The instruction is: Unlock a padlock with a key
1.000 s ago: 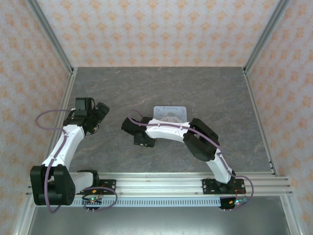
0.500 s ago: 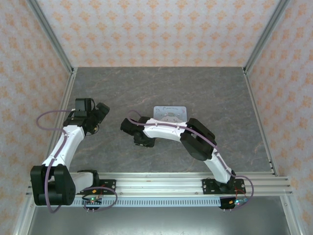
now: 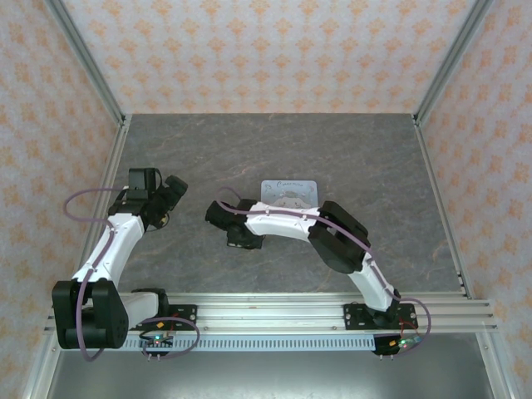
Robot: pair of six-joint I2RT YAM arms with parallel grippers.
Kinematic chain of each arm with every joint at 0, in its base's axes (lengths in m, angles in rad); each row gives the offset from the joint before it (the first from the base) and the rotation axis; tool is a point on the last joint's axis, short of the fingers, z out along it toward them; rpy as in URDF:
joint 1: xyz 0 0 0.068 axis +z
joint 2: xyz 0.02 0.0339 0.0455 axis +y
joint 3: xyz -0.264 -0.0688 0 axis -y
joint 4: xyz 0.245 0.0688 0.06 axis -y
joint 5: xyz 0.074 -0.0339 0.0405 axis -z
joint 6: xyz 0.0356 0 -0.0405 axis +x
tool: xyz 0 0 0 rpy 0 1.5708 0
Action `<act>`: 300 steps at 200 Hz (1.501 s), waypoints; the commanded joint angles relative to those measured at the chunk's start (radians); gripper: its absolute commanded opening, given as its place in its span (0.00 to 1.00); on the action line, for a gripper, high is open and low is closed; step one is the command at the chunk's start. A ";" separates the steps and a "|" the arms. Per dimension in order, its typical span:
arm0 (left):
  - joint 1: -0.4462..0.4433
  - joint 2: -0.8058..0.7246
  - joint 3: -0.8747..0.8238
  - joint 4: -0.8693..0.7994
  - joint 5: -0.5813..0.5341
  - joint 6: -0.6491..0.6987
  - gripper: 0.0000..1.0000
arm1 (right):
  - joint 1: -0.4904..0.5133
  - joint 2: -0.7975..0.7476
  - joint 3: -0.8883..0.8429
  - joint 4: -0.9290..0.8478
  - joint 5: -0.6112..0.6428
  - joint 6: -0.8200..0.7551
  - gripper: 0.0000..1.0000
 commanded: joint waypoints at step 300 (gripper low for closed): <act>-0.371 0.106 -0.014 0.176 0.134 -0.081 1.00 | -0.182 -0.722 -0.769 0.636 -0.218 -0.217 0.00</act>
